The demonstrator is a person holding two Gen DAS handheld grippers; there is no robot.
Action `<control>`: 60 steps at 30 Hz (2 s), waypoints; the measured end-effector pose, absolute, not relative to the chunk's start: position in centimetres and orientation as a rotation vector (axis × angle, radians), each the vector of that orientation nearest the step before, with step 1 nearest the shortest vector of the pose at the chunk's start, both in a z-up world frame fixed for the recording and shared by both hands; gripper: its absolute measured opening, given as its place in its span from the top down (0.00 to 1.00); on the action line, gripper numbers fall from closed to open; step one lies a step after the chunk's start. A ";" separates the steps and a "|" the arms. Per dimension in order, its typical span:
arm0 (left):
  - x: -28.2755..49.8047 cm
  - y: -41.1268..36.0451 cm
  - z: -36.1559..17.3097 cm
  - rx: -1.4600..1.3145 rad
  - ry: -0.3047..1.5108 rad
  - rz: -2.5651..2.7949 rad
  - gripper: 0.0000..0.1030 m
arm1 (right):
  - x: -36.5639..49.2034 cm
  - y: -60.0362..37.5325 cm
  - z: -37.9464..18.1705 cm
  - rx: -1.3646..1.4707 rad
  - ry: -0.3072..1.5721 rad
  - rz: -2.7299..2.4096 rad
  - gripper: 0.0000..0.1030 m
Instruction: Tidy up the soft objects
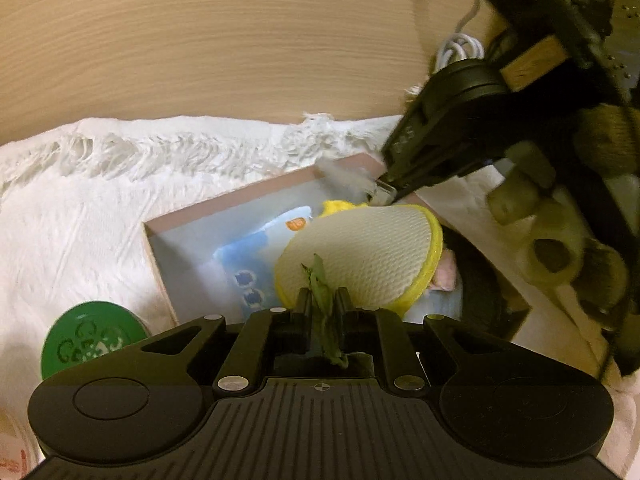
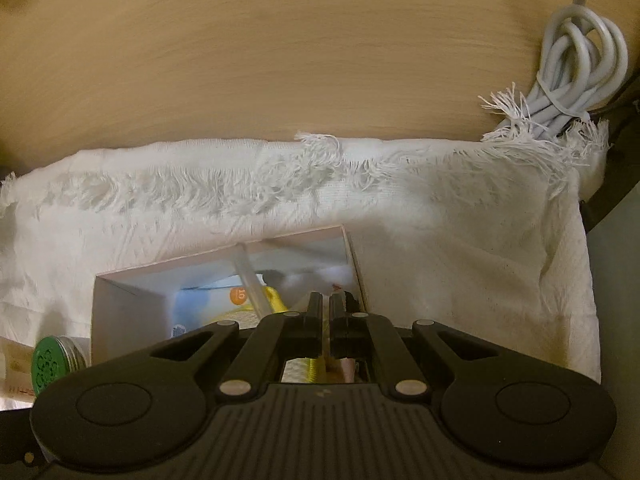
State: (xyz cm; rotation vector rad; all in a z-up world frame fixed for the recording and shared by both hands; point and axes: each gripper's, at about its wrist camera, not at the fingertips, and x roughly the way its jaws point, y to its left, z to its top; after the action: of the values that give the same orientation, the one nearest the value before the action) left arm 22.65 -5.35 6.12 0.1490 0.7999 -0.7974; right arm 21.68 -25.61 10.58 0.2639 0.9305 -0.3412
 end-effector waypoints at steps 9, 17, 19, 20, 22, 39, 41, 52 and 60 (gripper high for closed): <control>23.2 -3.9 6.8 0.100 0.840 -0.760 0.86 | 21.0 -24.2 11.5 0.289 0.901 -0.265 0.95; 20.6 -4.0 8.5 0.139 0.765 -0.844 0.82 | 19.0 -24.0 11.9 0.294 0.876 -0.258 0.74; 20.5 -4.4 8.1 0.153 0.781 -0.844 0.82 | 18.1 -24.0 12.0 0.296 0.873 -0.270 0.70; 20.4 -4.5 7.9 0.158 0.791 -0.835 0.82 | 17.7 -23.9 11.9 0.298 0.870 -0.284 0.70; 20.6 -4.9 7.2 0.156 0.840 -0.811 0.81 | 17.0 -23.5 12.0 0.299 0.861 -0.301 0.70; 22.6 -5.0 5.0 0.032 0.868 -0.811 0.58 | 18.4 -22.4 10.2 0.248 0.904 -0.390 0.69; 22.3 -4.5 5.4 0.003 0.846 -0.798 0.59 | 18.4 -22.5 10.2 0.241 0.901 -0.373 0.69; 17.1 -3.6 8.8 -0.044 0.674 -0.603 0.63 | 12.1 -22.2 11.8 0.110 0.581 -0.283 0.63; 8.6 1.6 9.2 -0.172 0.550 -0.376 0.63 | 5.9 -21.5 12.0 0.070 0.390 -0.099 0.39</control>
State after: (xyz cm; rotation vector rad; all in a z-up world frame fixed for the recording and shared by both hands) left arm 8.63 1.56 9.19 -0.1719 0.5495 -0.3758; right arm 5.85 -21.53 12.01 0.0700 0.3905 -0.0985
